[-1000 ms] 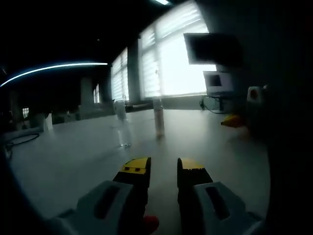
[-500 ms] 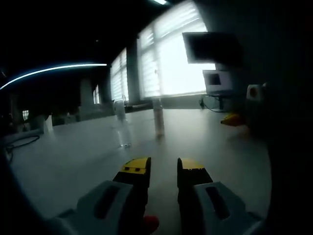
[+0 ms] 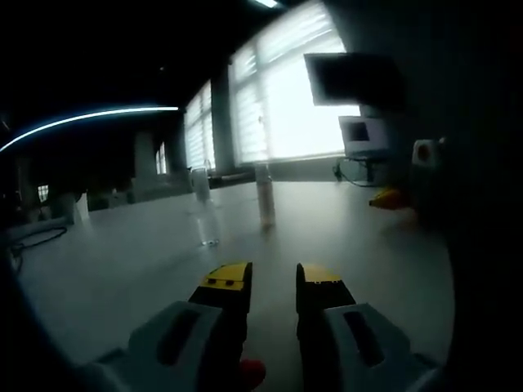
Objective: Clamp pump bottle remove cover press pump head put on cover
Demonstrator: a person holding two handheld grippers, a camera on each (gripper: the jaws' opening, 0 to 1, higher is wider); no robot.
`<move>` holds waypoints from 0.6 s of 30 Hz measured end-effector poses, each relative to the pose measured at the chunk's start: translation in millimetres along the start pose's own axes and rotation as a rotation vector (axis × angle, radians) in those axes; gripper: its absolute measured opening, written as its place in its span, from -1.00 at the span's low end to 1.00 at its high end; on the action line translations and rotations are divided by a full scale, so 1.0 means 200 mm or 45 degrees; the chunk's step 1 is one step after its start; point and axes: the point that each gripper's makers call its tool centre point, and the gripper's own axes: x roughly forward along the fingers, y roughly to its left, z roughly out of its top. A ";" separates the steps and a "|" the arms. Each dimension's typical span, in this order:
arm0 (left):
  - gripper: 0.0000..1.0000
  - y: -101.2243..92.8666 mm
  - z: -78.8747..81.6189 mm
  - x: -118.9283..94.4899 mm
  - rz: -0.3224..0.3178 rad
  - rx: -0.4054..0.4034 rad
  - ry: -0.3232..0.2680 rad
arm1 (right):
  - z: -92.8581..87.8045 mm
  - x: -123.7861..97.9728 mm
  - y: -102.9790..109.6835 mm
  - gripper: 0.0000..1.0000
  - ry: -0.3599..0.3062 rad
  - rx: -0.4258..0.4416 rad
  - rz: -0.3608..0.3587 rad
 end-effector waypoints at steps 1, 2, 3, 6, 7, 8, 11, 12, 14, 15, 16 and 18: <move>-0.74 0.00 0.00 0.00 0.000 -0.001 0.000 | 0.00 0.00 0.00 -1.00 0.000 0.000 0.000; -0.74 0.00 0.00 0.00 0.000 0.000 0.000 | 0.00 0.00 0.01 -1.00 0.000 0.000 0.000; -0.74 0.00 0.00 0.00 0.000 -0.001 0.000 | 0.00 0.00 0.01 -1.00 0.000 0.000 0.000; -0.74 0.00 0.00 0.00 0.000 0.000 0.000 | 0.00 0.00 0.01 -1.00 0.000 -0.001 0.000; -0.74 -0.01 0.00 0.00 0.000 0.000 -0.001 | 0.00 0.00 0.01 -1.00 0.000 -0.001 0.001; -0.74 -0.01 0.00 0.00 0.000 0.000 -0.001 | 0.00 0.00 0.01 -1.00 0.000 -0.001 0.000; -0.74 0.00 0.00 0.00 0.000 -0.001 -0.001 | 0.00 0.00 0.01 -1.00 -0.001 0.000 0.001; -0.74 -0.01 0.00 0.00 0.000 -0.001 -0.001 | 0.00 0.00 0.01 -1.00 -0.001 0.000 0.001; -0.74 -0.01 0.00 0.00 0.000 0.001 0.000 | 0.01 0.00 0.02 -1.00 -0.001 -0.001 0.001; -0.74 -0.01 0.00 0.00 0.000 0.001 0.000 | 0.01 0.00 0.02 -1.00 -0.001 -0.001 0.001; -0.74 -0.01 0.00 0.00 0.000 0.000 0.000 | 0.01 0.00 0.02 -1.00 -0.001 -0.001 0.001; -0.74 -0.01 0.00 0.00 -0.001 -0.001 -0.001 | 0.01 0.00 0.02 -1.00 -0.002 0.001 0.001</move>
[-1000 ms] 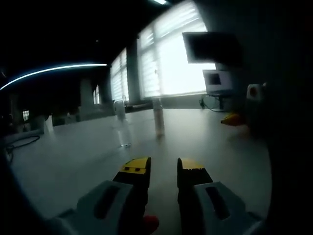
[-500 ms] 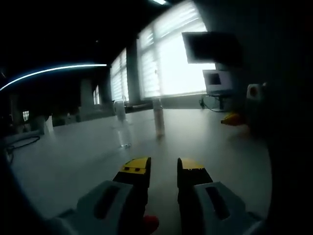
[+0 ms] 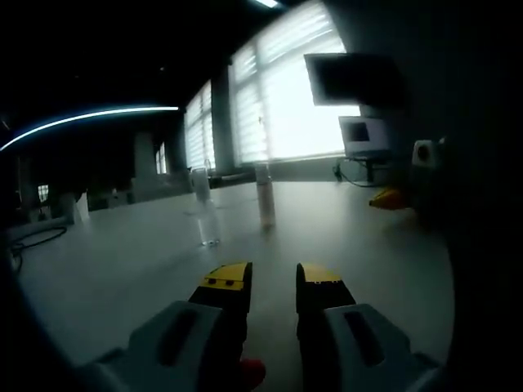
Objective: Clamp pump bottle remove cover press pump head put on cover
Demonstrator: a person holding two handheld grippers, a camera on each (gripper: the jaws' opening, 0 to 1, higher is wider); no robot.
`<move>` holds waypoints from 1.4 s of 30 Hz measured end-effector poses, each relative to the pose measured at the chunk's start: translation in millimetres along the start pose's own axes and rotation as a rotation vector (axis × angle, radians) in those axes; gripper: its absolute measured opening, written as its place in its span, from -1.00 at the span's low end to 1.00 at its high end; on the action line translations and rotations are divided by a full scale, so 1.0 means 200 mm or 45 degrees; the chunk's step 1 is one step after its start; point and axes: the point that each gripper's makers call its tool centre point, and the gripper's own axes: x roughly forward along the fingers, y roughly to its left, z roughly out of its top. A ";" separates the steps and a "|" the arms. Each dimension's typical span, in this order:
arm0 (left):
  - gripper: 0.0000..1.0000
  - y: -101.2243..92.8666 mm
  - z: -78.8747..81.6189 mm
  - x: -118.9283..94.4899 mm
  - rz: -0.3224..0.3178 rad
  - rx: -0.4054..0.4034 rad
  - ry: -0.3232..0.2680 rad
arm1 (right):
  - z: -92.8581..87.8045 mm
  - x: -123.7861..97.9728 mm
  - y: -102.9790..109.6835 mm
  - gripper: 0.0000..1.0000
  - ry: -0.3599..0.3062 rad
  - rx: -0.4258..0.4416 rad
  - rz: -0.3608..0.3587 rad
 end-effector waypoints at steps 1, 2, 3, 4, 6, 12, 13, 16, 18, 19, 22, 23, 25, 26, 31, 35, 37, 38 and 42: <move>-0.74 0.00 0.00 0.00 0.000 0.001 -0.001 | 0.00 0.00 0.00 -1.00 0.000 0.000 0.000; -0.74 0.00 0.00 0.00 -0.001 0.001 -0.002 | 0.00 0.00 0.00 -1.00 0.001 0.000 -0.002; -0.74 0.00 0.00 0.00 -0.002 0.003 -0.003 | 0.00 0.00 0.00 -1.00 0.002 -0.001 -0.003; -0.74 -0.01 0.00 0.00 -0.003 0.003 -0.003 | 0.00 0.00 0.00 -1.00 0.002 -0.003 -0.004; -0.74 -0.01 0.00 0.00 -0.004 0.003 -0.003 | 0.00 0.00 0.00 -1.00 0.003 -0.004 -0.006; -0.74 0.00 0.00 0.00 -0.001 0.003 -0.001 | 0.00 0.00 -0.01 -1.00 0.003 -0.003 -0.004; -0.74 0.00 0.00 0.00 0.000 0.003 -0.001 | 0.00 0.00 -0.01 -1.00 0.003 -0.003 -0.004; -0.74 0.00 0.00 0.00 0.003 0.003 0.000 | 0.00 0.00 -0.01 -1.00 0.002 -0.003 -0.001; -0.74 0.00 0.00 0.00 0.005 0.007 0.003 | -0.01 0.00 -0.02 -1.00 0.001 -0.003 0.000; -0.74 0.00 0.00 0.00 0.004 0.008 0.004 | -0.01 0.00 -0.02 -1.00 0.001 -0.003 0.001; -0.74 0.00 0.00 0.00 0.004 0.007 0.005 | -0.01 0.00 -0.02 -1.00 0.001 -0.003 0.003; -0.74 0.00 0.00 0.00 0.005 0.007 0.005 | -0.01 0.00 -0.02 -1.00 0.000 -0.003 0.004; -0.74 0.00 0.00 0.00 0.005 0.006 0.006 | 0.00 0.00 -0.01 -1.00 0.001 -0.003 0.004; -0.74 0.00 0.00 0.00 0.006 0.006 0.005 | 0.00 0.00 -0.01 -1.00 0.001 -0.004 0.004; -0.74 0.01 0.00 0.00 0.004 0.010 0.003 | 0.00 0.01 0.00 -1.00 0.003 -0.005 -0.001; -0.74 0.01 0.00 0.00 0.004 0.011 0.000 | -0.01 0.01 -0.01 -1.00 0.006 -0.010 -0.005; -0.74 0.01 0.00 0.00 0.004 0.012 0.001 | -0.01 0.01 -0.01 -1.00 0.006 -0.010 -0.006; -0.74 0.01 0.00 0.00 0.004 0.013 0.001 | -0.01 0.01 -0.01 -1.00 0.006 -0.010 -0.007; -0.74 0.01 0.00 0.00 0.006 0.016 0.002 | -0.01 0.00 -0.02 -1.00 0.006 -0.011 -0.006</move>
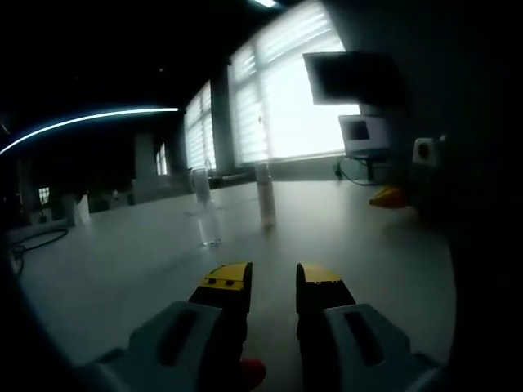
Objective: Clamp pump bottle remove cover press pump head put on cover
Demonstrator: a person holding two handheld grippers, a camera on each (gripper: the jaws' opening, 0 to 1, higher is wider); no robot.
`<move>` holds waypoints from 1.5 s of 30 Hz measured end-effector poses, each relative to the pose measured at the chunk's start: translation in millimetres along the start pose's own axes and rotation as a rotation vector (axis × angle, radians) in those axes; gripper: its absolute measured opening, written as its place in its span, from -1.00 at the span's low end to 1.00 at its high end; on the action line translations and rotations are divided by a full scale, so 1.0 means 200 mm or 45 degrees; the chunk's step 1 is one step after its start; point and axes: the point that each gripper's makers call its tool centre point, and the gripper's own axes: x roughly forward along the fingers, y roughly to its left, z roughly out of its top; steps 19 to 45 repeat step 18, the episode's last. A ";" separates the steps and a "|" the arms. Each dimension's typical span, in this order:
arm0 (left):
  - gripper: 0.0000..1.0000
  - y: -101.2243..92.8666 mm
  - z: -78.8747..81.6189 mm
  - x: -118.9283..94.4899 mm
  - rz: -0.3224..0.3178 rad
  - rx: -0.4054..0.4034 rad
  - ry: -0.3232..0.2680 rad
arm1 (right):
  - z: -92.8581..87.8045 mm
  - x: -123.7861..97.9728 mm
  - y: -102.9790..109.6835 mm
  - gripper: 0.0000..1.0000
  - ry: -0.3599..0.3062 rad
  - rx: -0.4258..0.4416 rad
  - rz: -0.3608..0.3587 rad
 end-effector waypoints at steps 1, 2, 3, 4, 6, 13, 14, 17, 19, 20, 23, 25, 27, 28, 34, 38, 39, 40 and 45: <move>-0.74 0.00 0.00 0.00 0.001 0.000 0.000 | 0.00 0.00 0.00 -1.00 0.000 -0.001 0.000; -0.74 0.00 0.00 0.00 0.001 0.001 0.001 | 0.00 0.00 0.00 -1.00 -0.001 -0.001 0.001; -0.74 0.00 0.00 0.00 0.001 0.002 0.001 | 0.00 0.00 0.00 -1.00 -0.001 -0.001 0.001; -0.74 0.00 0.00 0.00 0.001 0.003 0.002 | 0.00 0.00 0.00 -1.00 -0.001 -0.001 0.001; -0.74 -0.01 0.00 0.00 0.001 0.005 0.002 | 0.00 0.00 0.01 -1.00 -0.001 -0.001 0.001; -0.74 0.00 0.00 0.00 0.002 0.009 0.004 | 0.00 0.00 0.01 -1.00 0.000 0.001 0.001; -0.74 0.00 0.00 0.00 0.002 0.010 0.004 | 0.00 0.00 0.02 -1.00 0.000 0.000 0.001; -0.74 0.00 0.00 0.00 0.003 0.012 0.004 | 0.01 0.00 0.02 -1.00 0.000 -0.001 0.000; -0.74 0.00 0.00 0.00 0.003 0.013 0.005 | 0.01 0.00 0.02 -1.00 0.000 -0.001 0.000; -0.74 0.00 0.00 0.00 0.003 0.013 0.005 | 0.01 0.00 0.02 -1.00 0.000 -0.001 0.000; -0.74 0.00 0.00 0.00 0.003 0.013 0.005 | 0.01 0.00 0.02 -1.00 0.000 -0.001 0.000; -0.74 0.00 0.00 0.00 0.003 0.013 0.005 | 0.01 0.00 0.02 -1.00 0.000 -0.001 0.000; -0.74 0.00 0.00 0.00 0.003 0.013 0.005 | 0.01 0.00 0.02 -1.00 0.000 -0.001 0.000; -0.74 0.00 0.00 0.00 0.003 0.013 0.005 | 0.01 0.00 0.02 -1.00 0.000 -0.001 0.000; -0.74 0.00 0.00 0.00 0.003 0.013 0.005 | 0.01 0.00 0.02 -1.00 0.000 -0.001 0.000; -0.74 0.00 0.00 0.00 0.003 0.013 0.005 | 0.01 0.00 0.02 -1.00 0.000 -0.001 0.000; -0.74 0.00 0.00 0.00 0.003 0.013 0.005 | 0.01 0.00 0.02 -1.00 0.000 -0.001 0.000; -0.74 0.00 0.00 0.00 0.003 0.013 0.005 | 0.01 0.00 0.02 -1.00 0.000 -0.001 0.000; -0.74 0.00 0.00 0.00 0.003 0.013 0.005 | 0.01 0.00 0.02 -1.00 0.000 -0.001 0.000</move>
